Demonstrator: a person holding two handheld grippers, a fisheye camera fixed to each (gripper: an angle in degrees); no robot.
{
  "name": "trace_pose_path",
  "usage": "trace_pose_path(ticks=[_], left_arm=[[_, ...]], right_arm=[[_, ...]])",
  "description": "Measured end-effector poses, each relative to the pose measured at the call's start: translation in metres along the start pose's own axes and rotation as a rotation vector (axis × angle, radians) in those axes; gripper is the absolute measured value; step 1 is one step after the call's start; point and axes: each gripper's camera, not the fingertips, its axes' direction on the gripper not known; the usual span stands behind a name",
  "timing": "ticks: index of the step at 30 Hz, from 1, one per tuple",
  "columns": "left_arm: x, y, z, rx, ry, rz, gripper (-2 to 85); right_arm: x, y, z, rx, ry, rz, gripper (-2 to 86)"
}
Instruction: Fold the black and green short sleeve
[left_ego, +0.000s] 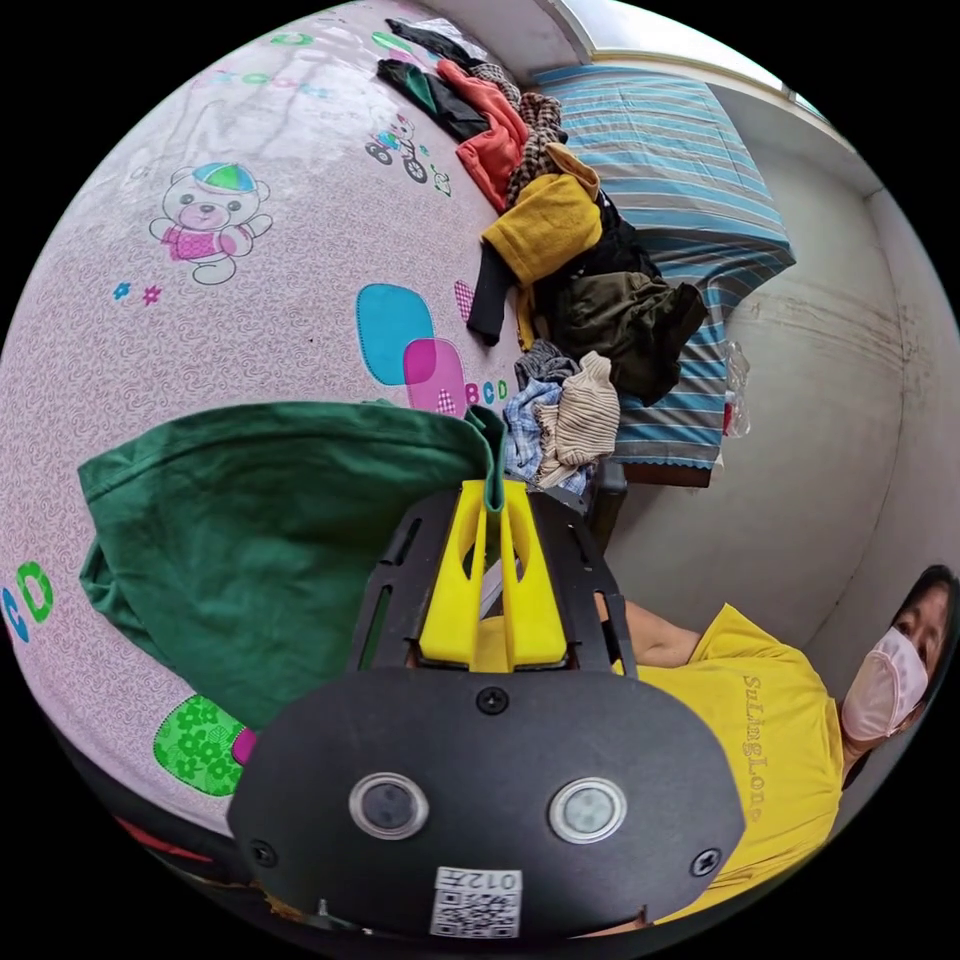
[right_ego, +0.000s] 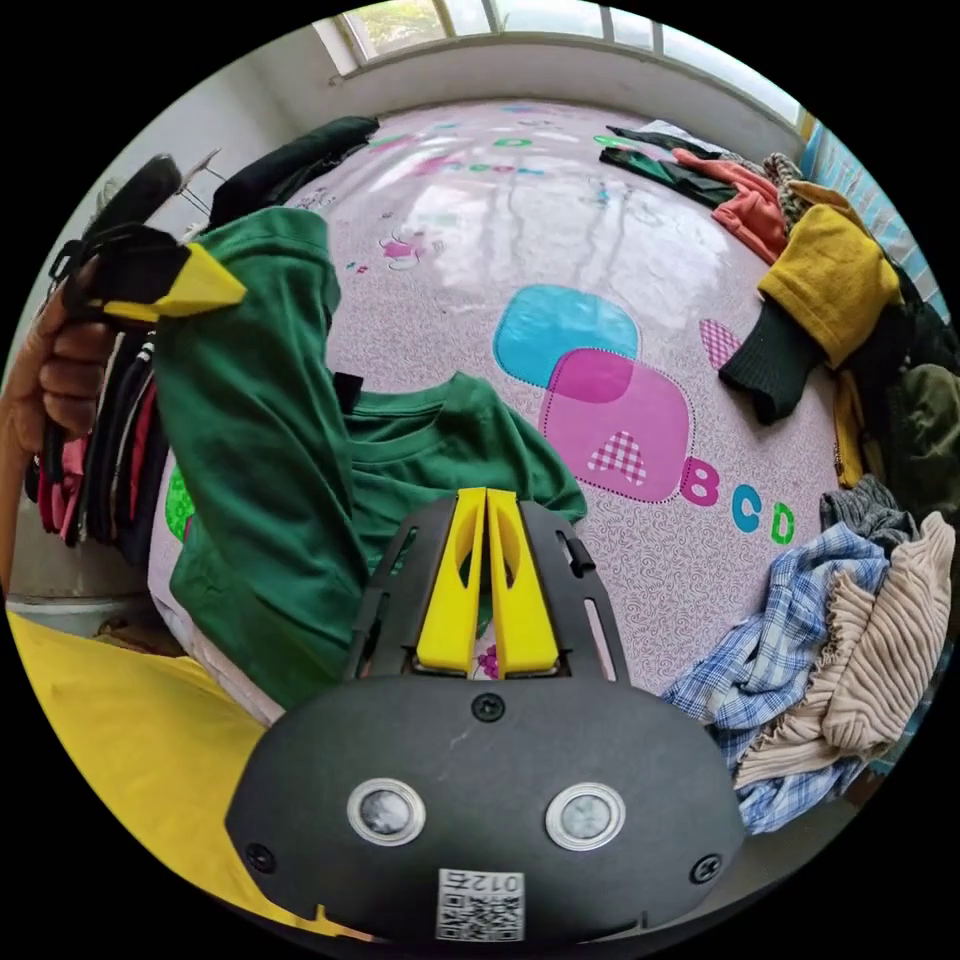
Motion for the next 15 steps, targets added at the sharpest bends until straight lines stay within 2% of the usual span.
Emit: trace_pose_path(ticks=[8,15], left_arm=[[0.000,-0.020,0.016,-0.024,0.035,-0.018,1.1],[-0.001,-0.033,0.026,-0.059,0.037,-0.030,1.4]], right_arm=[[0.027,0.016,-0.011,0.060,-0.425,0.023,1.1],[0.068,0.035,-0.040,0.135,-0.309,0.175,2.3]])
